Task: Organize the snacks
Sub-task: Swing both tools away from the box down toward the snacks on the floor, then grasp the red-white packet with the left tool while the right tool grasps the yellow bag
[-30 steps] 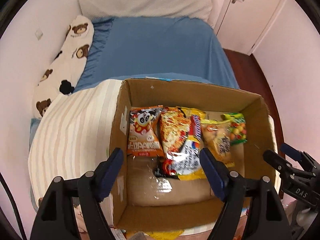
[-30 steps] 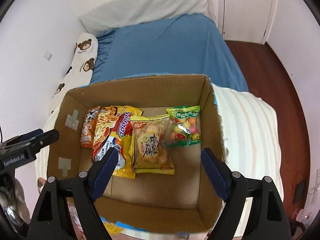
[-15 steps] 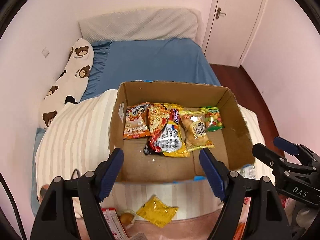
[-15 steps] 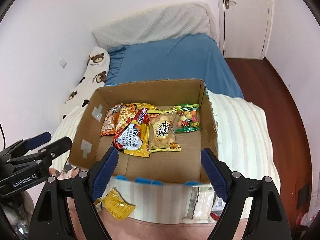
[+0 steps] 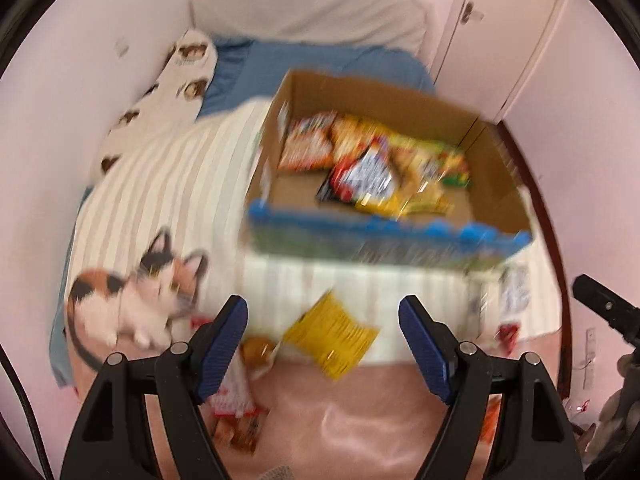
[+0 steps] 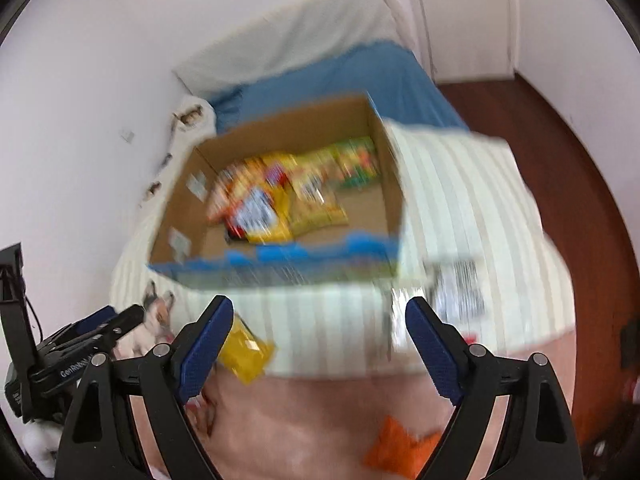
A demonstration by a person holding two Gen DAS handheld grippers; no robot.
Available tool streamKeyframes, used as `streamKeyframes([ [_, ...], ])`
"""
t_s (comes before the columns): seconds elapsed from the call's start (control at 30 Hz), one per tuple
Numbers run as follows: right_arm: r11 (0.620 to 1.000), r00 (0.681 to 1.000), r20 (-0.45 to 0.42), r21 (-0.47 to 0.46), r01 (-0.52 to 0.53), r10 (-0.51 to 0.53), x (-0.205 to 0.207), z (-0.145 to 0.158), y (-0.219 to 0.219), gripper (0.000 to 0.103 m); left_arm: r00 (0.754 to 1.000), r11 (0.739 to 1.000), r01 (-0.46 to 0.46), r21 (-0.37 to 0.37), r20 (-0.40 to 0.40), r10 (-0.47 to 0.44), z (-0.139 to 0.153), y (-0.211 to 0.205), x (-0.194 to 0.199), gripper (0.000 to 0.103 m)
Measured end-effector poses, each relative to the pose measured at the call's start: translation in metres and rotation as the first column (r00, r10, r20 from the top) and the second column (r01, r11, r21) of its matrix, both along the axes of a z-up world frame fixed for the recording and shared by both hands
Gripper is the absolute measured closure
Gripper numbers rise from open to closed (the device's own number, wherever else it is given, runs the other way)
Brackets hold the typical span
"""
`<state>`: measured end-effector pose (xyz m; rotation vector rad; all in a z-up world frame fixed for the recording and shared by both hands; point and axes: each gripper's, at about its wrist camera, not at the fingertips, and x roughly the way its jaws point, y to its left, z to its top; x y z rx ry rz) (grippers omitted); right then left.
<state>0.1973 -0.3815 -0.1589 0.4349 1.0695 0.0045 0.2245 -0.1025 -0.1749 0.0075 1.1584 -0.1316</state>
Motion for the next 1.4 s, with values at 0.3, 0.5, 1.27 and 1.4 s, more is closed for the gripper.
streamKeyframes([
  [0.3,0.978,0.937,-0.326,0.12,0.172,-0.124,-0.068,-0.131,-0.026,0.013,0.947,0.985,-0.158,0.067,-0.272,0.17,-0.103,0.076,-0.063,0.026],
  [0.5,0.982,0.865,-0.491,0.085,0.167,-0.104,-0.089,-0.209,-0.012,0.013,0.891,0.977,-0.165,0.136,-0.405,0.207,-0.174,0.099,-0.082,0.026],
  [1.27,0.934,0.902,-0.243,0.06,-0.353,0.357,0.027,-0.141,0.135,0.013,0.886,0.966,-0.257,0.028,-0.393,0.247,-0.168,0.123,-0.02,0.026],
  [1.4,0.877,0.853,-0.242,-0.017,-0.479,0.461,0.052,-0.145,0.186,0.013,0.884,0.973,-0.23,0.026,-0.412,0.22,-0.184,0.123,-0.009,0.027],
])
